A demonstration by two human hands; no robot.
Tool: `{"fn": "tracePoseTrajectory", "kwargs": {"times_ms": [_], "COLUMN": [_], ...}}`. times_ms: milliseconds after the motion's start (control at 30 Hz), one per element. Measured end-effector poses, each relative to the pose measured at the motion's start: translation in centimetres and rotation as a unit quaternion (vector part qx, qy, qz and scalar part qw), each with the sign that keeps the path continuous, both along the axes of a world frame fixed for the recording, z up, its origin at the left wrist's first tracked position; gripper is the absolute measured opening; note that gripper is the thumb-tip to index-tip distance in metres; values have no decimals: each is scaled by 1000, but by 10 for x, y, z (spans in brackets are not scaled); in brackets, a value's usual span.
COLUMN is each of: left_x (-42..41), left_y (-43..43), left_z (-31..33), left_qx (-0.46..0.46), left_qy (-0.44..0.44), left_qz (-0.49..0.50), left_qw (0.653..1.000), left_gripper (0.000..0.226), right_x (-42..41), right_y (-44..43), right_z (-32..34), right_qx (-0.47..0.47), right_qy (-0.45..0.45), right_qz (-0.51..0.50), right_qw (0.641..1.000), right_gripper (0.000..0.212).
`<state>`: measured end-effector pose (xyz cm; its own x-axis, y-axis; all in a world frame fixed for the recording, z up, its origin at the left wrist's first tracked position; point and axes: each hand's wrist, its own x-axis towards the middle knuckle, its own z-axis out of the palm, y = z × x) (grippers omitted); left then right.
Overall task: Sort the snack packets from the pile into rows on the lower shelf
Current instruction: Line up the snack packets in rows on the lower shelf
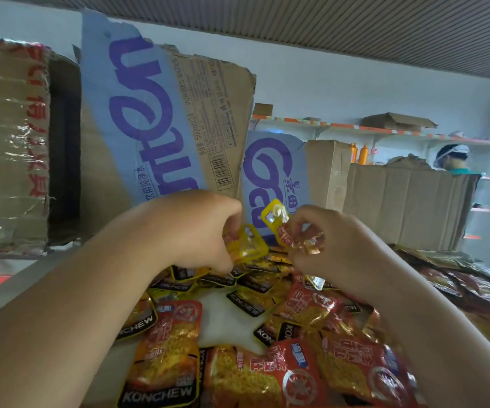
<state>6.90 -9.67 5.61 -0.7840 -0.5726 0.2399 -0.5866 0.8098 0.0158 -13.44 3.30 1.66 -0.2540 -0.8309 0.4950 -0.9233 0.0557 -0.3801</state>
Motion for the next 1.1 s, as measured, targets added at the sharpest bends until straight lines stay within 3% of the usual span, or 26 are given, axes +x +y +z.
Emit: {"fn": "tracePoseTrajectory", "kwargs": {"times_ms": [200, 400, 533, 667, 767, 1100], "left_x": [-3, -4, -6, 1, 22, 142], "left_y": [-5, -1, 7, 17, 34, 119], "left_z": [-2, -2, 1, 9, 6, -11], "left_qx": [-64, -126, -170, -201, -222, -234], "left_qy": [130, 201, 221, 204, 245, 347], "left_qz": [-44, -61, -71, -47, -23, 107], "left_qw": [988, 970, 958, 957, 943, 902], "left_gripper": [49, 48, 42, 39, 38, 49], "right_x": [-6, -8, -5, 0, 10, 64], "right_y": [-1, 0, 1, 5, 9, 43], "right_z": [4, 6, 7, 9, 12, 29], "right_qx": [-125, -147, -173, -194, -193, -258], "right_qy": [-31, -38, -31, -33, -15, 64], "right_qz": [11, 28, 39, 57, 86, 199], "right_qw": [992, 988, 984, 979, 977, 943], "right_gripper": [37, 27, 36, 27, 20, 27]}}
